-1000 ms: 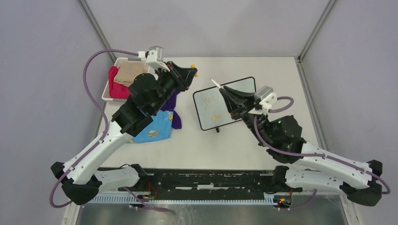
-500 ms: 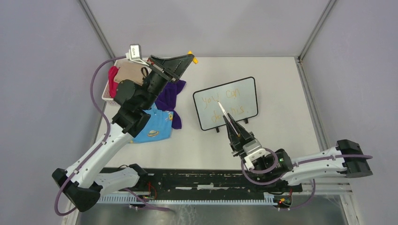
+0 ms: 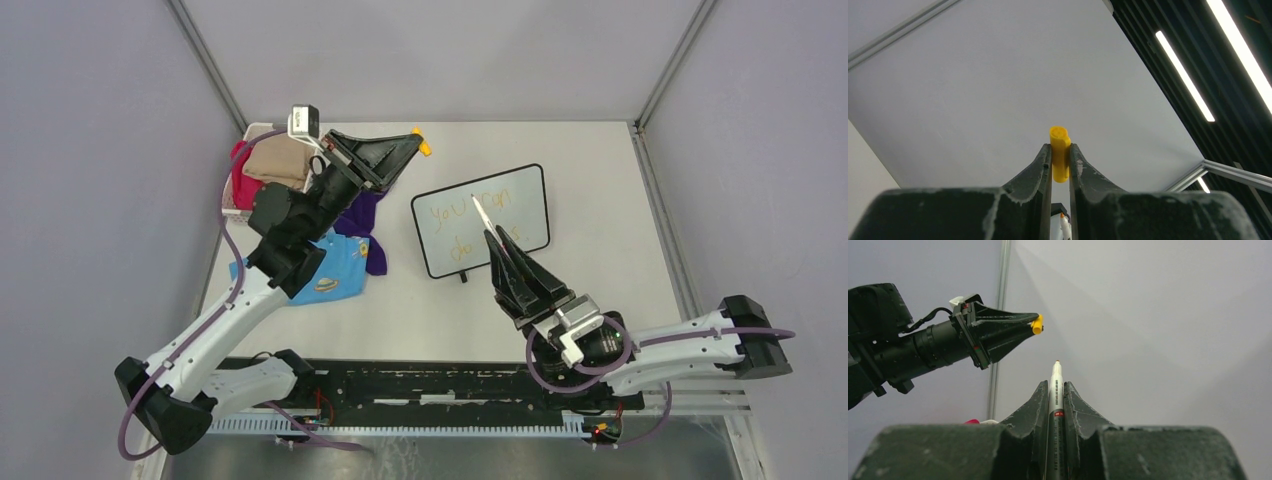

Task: Write a sentence on the whiteboard
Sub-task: Close the whiteboard marker at the center of the board.

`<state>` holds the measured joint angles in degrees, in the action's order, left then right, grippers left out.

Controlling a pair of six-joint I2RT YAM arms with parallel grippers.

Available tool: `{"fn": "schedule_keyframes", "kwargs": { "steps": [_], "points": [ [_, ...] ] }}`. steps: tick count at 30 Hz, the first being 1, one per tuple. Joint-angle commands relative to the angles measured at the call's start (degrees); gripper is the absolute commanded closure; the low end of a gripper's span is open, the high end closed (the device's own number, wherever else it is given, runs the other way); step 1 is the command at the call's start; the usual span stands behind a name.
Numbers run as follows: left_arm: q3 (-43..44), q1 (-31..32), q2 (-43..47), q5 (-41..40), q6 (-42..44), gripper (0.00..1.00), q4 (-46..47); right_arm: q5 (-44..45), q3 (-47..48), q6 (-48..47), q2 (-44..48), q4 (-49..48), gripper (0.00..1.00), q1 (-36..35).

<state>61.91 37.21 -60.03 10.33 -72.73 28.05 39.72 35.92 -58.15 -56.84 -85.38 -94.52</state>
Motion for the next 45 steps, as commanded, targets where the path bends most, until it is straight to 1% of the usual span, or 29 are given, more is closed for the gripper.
{"fn": "schedule_keyframes", "kwargs": {
  "steps": [1, 9, 20, 35, 45],
  "points": [
    [-1.4, 0.6, 2.3, 1.6, -3.3, 0.98, 3.5, -2.4, 3.6, 2.2, -1.2, -0.1, 1.0, -0.3],
    [-2.0, 2.5, 2.0, 1.5, -4.5, 0.98, 4.7, -2.2, 5.4, 3.0, -3.4, 1.3, 1.0, -0.3],
    [-2.5, 6.8, 1.7, 0.0, -3.5, 0.98, 4.7, -1.8, 6.7, 3.2, -4.7, 0.8, 1.0, -0.3],
    [-3.5, 9.2, 1.6, -0.6, -2.5, 0.98, 4.7, -1.1, 7.4, 2.6, -5.2, -0.4, 1.0, -0.3],
    [-3.5, 9.8, 1.9, -1.0, -1.6, 0.98, 3.7, -0.4, 7.1, 1.8, -5.4, -1.5, 1.0, -0.3]
  ]
}}
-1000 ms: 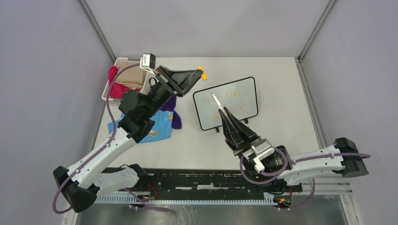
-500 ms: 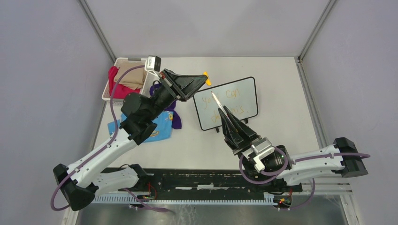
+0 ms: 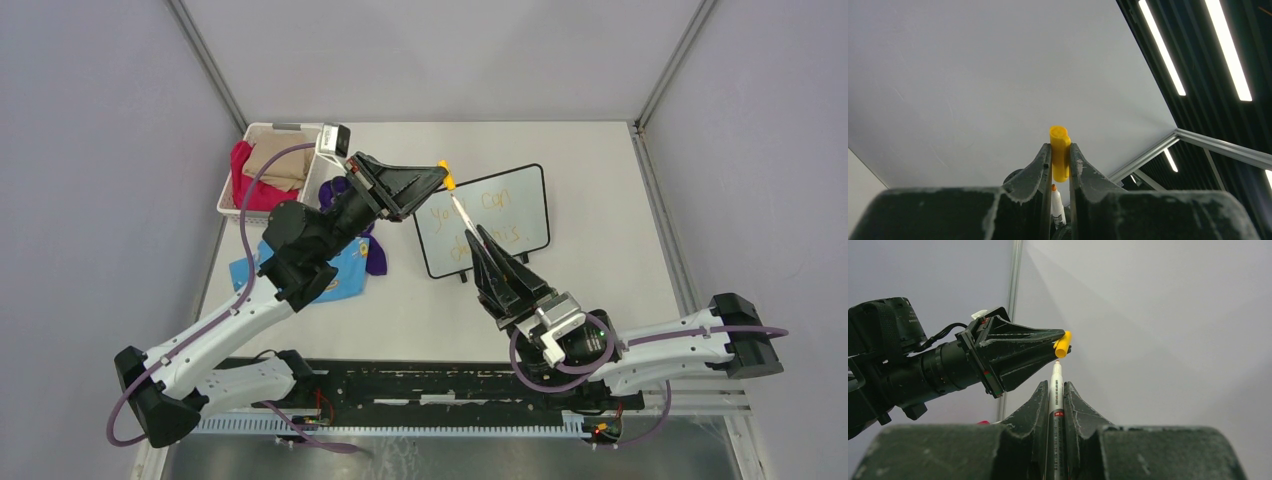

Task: Write a sentence on the whiteboard
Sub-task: Close the whiteboard marker at the center of the board.

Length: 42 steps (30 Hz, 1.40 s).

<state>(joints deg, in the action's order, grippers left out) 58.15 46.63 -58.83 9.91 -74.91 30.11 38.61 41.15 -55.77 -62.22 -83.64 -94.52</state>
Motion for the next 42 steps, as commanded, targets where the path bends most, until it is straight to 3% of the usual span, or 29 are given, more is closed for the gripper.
{"fn": "schedule_keyframes", "kwargs": {
  "steps": [1, 42],
  "points": [
    [0.2, 0.4, 0.8, -0.6, 0.6, 0.98, 1.6, 0.8, 1.9, -0.7, -0.1, -3.3, 1.0, -0.3],
    [-0.2, 1.9, 1.5, -1.0, 2.7, 0.98, 0.0, 2.1, 1.7, -2.3, -1.0, -6.3, 1.0, -0.3]
  ]
}}
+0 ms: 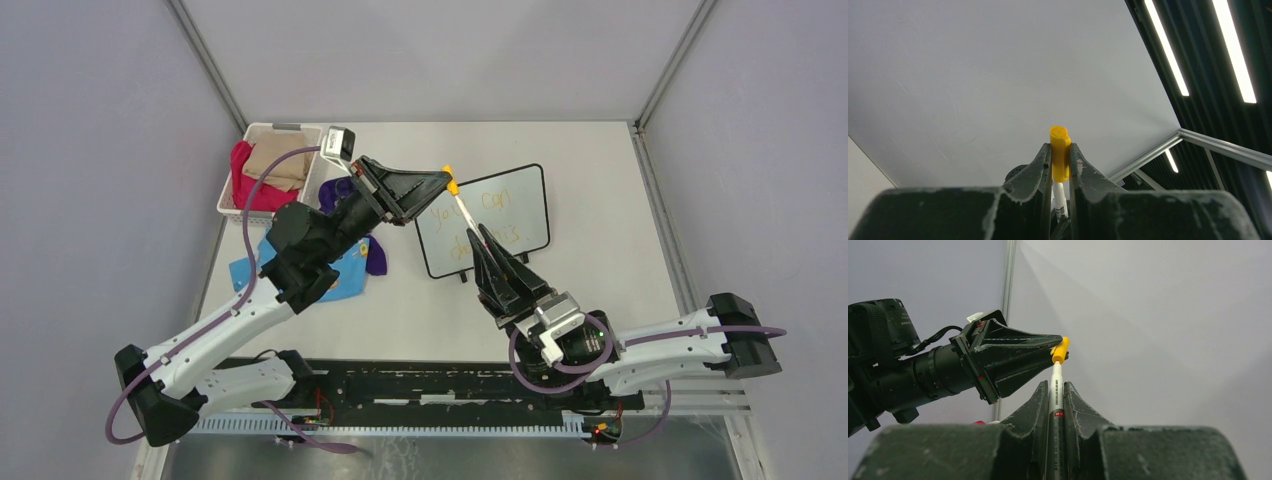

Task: Write a sentence on the whiteboard
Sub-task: Close the whiteboard marker at the center of the board.

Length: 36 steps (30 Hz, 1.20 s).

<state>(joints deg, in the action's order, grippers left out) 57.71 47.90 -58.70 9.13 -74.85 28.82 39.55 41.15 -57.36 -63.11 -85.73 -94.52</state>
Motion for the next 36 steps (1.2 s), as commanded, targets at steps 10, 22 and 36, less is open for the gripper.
{"fn": "schedule_keyframes", "kwargs": {
  "steps": [10, 22, 36],
  "points": [
    [-0.1, 0.9, 1.7, -0.7, 3.1, 0.98, 0.8, 1.2, 1.5, -0.8, -0.1, -4.6, 1.0, -0.3],
    [-0.6, 1.1, 2.6, -1.8, 3.4, 0.98, 0.3, 1.6, 1.4, -1.2, -0.1, -5.4, 1.0, -0.3],
    [-1.4, 3.5, 3.3, -5.7, 3.8, 0.98, -0.9, 1.7, 2.3, -1.7, -1.4, -6.0, 1.0, -0.4]
  ]
}}
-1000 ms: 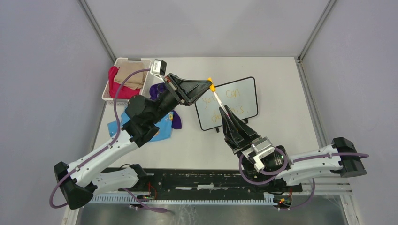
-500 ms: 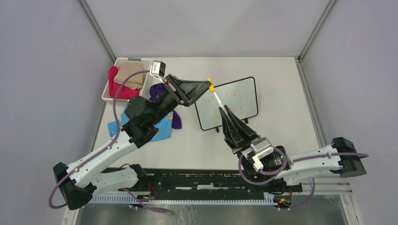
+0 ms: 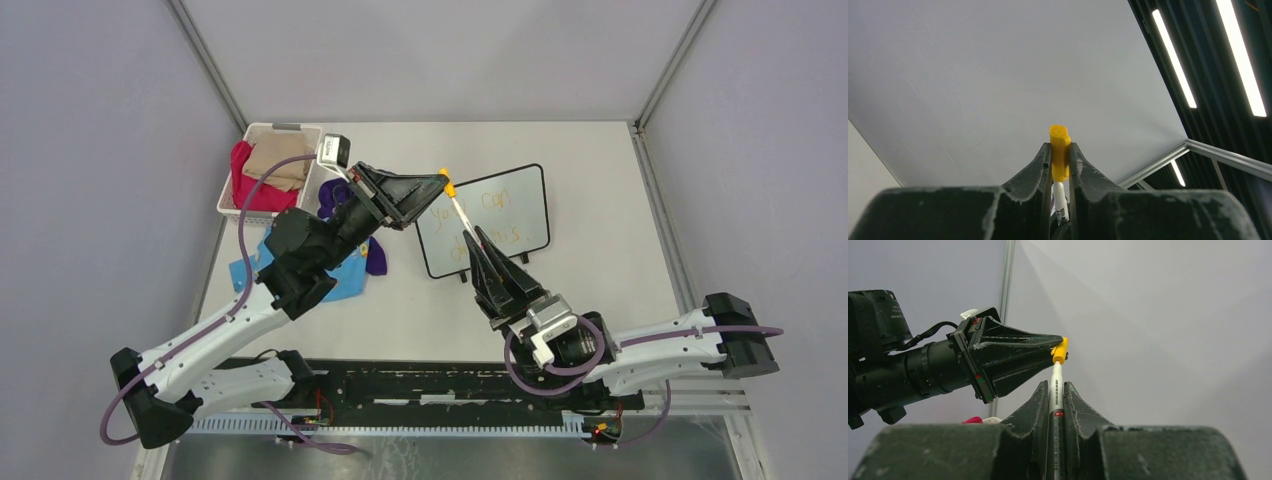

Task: Write a sentence on the whiteboard
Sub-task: Close the whiteboard marker at the center of the board.

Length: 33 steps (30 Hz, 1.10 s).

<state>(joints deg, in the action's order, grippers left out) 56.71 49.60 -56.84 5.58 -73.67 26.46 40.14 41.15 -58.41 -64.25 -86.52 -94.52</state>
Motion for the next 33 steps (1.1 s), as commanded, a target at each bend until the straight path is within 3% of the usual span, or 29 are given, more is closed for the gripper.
{"fn": "schedule_keyframes", "kwargs": {
  "steps": [1, 11, 33],
  "points": [
    [-0.5, 2.2, 1.6, -2.7, 2.8, 0.98, 1.4, 1.1, 2.4, -0.6, -0.3, -5.4, 1.0, -0.3],
    [-1.5, 4.5, 2.9, -8.1, 4.1, 0.98, -0.4, 2.1, 2.5, -2.2, -1.1, -7.9, 1.0, -0.2],
    [-0.9, 5.4, 3.7, -11.0, 6.5, 0.98, -2.7, 2.1, 2.5, -2.6, -0.9, -8.4, 1.0, -0.2]
  ]
}}
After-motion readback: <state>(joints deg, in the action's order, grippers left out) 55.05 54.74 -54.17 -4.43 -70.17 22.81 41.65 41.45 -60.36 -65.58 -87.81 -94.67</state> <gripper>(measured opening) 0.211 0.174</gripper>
